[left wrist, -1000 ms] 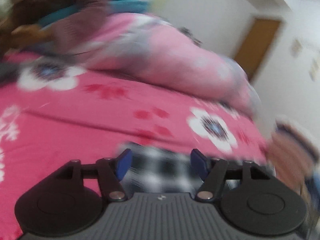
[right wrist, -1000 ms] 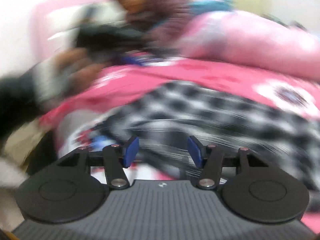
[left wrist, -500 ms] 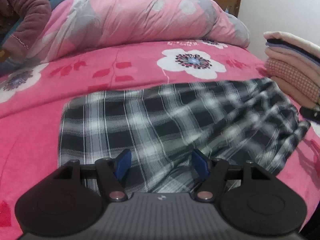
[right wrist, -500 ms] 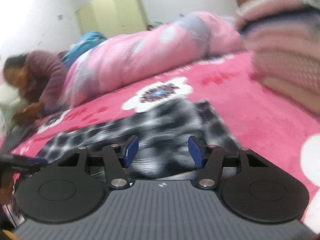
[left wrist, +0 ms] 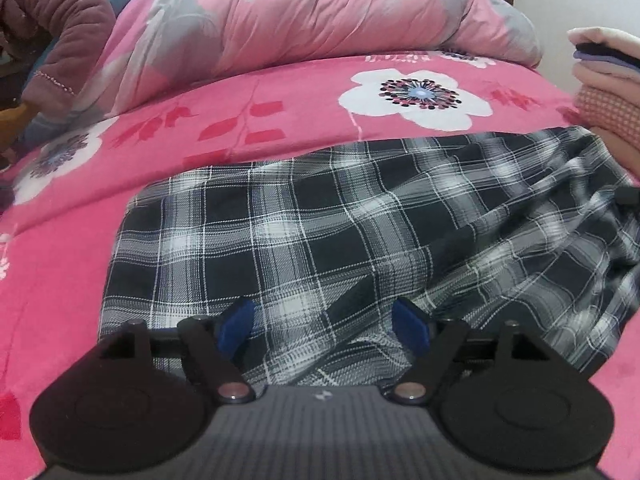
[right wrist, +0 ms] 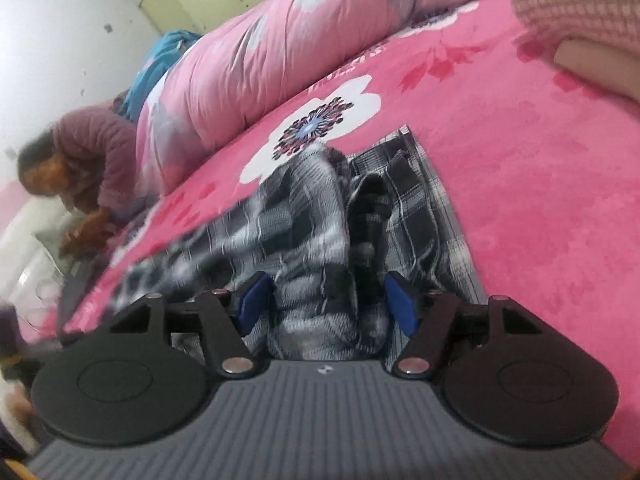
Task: Fold clothes
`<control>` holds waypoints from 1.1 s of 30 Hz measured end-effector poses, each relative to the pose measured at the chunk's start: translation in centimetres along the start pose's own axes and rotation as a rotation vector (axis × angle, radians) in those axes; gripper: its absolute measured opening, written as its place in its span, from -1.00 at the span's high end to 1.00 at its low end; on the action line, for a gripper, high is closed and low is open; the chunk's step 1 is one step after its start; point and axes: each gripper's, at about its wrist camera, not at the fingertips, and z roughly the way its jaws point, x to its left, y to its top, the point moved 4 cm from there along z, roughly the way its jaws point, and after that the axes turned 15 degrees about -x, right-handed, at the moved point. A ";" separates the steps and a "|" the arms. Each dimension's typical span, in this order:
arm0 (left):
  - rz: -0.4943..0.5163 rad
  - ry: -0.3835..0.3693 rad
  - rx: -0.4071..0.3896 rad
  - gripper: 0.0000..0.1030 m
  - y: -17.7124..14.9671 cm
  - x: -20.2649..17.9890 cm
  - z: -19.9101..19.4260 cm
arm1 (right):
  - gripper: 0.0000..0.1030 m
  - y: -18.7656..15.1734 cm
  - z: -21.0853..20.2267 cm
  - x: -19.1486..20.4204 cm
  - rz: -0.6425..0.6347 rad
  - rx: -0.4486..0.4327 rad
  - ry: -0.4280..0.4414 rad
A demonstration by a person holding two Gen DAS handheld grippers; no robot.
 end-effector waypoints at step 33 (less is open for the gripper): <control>0.063 -0.047 -0.022 -0.55 0.5 -2.7 0.2 | 0.70 5.1 3.7 -3.6 0.141 0.012 0.111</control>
